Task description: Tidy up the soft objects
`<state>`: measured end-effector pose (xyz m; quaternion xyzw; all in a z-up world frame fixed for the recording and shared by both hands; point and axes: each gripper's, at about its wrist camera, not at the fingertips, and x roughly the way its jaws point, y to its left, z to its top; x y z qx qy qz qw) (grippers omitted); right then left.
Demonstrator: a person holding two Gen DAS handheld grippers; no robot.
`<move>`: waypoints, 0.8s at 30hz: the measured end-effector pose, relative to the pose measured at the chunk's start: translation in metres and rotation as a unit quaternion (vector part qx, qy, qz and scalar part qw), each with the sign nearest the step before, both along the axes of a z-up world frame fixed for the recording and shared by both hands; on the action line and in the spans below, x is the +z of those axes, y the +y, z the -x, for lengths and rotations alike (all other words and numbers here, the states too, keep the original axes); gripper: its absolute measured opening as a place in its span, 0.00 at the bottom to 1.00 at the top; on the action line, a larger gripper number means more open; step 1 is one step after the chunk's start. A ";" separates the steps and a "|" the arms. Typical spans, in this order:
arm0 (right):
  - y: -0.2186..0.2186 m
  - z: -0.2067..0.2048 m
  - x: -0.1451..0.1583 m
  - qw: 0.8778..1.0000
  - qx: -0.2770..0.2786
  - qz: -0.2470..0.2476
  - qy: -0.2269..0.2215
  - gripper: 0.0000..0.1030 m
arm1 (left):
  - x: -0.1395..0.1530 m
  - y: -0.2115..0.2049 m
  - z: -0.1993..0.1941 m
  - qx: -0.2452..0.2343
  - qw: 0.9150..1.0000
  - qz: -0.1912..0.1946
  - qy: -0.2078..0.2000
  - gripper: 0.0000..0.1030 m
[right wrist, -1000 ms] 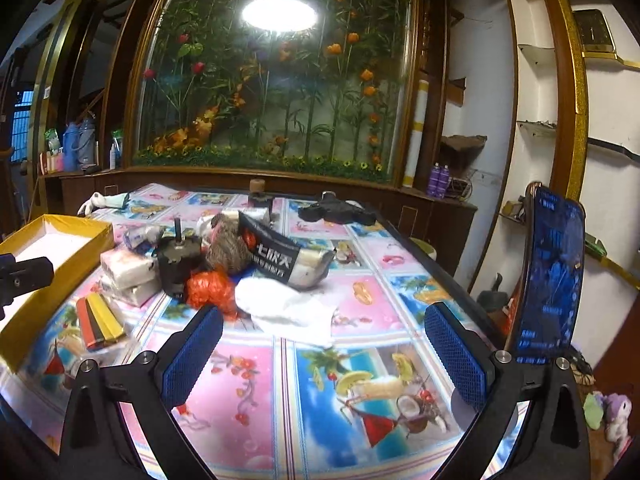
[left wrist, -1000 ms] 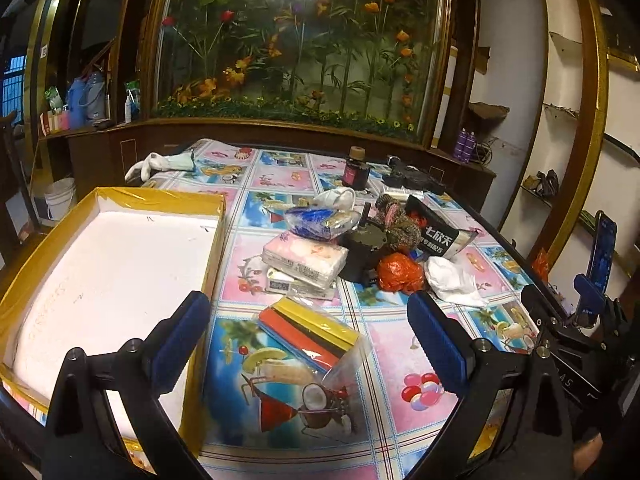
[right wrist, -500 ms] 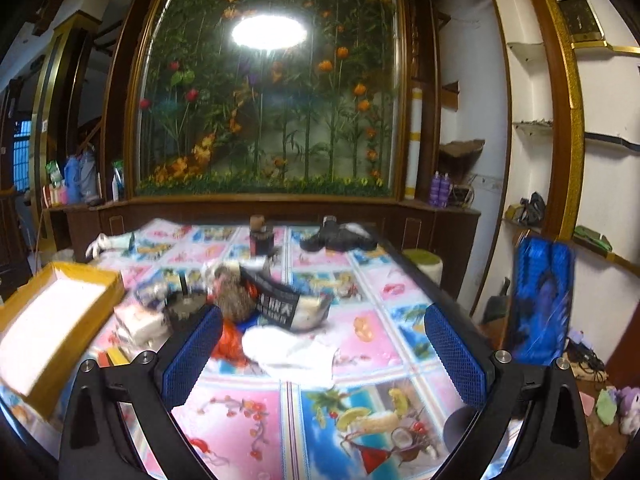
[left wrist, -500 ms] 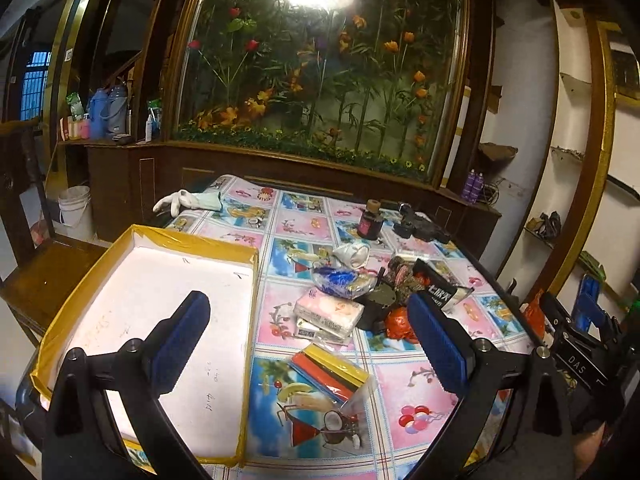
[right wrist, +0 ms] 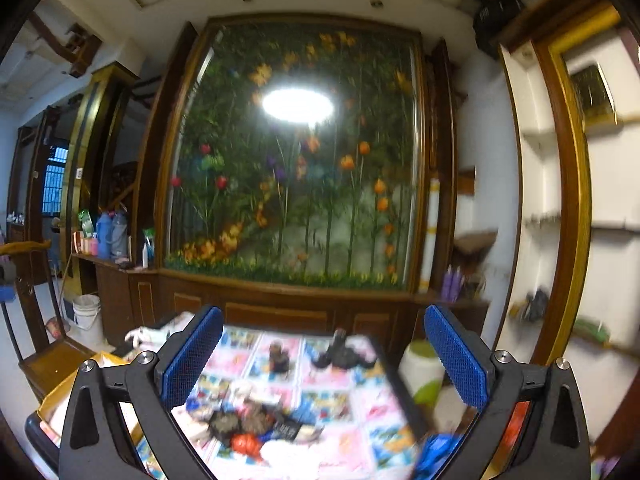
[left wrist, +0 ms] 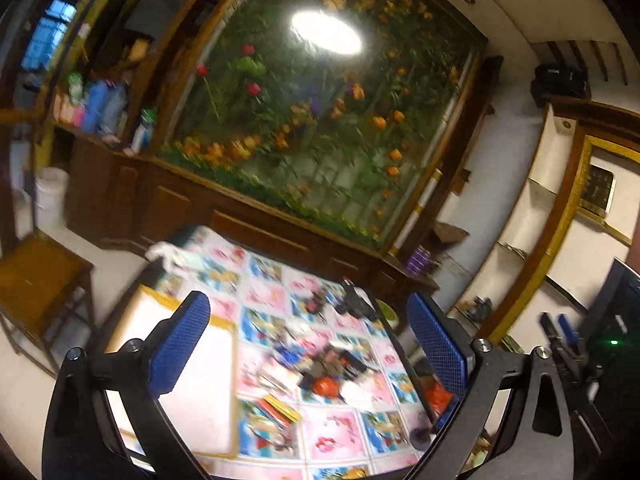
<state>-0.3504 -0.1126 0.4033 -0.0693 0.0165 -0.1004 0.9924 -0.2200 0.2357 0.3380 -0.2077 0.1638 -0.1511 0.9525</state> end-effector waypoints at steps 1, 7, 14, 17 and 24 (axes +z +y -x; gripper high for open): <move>-0.001 0.014 0.016 1.000 -0.001 0.012 -0.009 1.00 | 0.019 0.009 0.010 0.019 1.000 -0.013 -0.013 0.97; -0.031 0.055 0.105 0.999 -0.024 0.016 -0.033 1.00 | 0.127 0.060 0.063 0.223 0.962 -0.138 -0.083 0.97; -0.065 0.106 0.208 0.979 -0.180 0.043 -0.084 1.00 | 0.220 0.141 0.108 0.579 0.755 -0.291 -0.103 0.97; -0.075 0.137 0.233 0.971 -0.214 0.039 -0.097 1.00 | 0.226 0.164 0.133 0.662 0.666 -0.324 -0.112 0.97; -0.054 0.180 0.236 0.960 -0.259 0.049 -0.095 1.00 | 0.175 0.162 0.159 0.559 0.754 -0.328 -0.106 0.97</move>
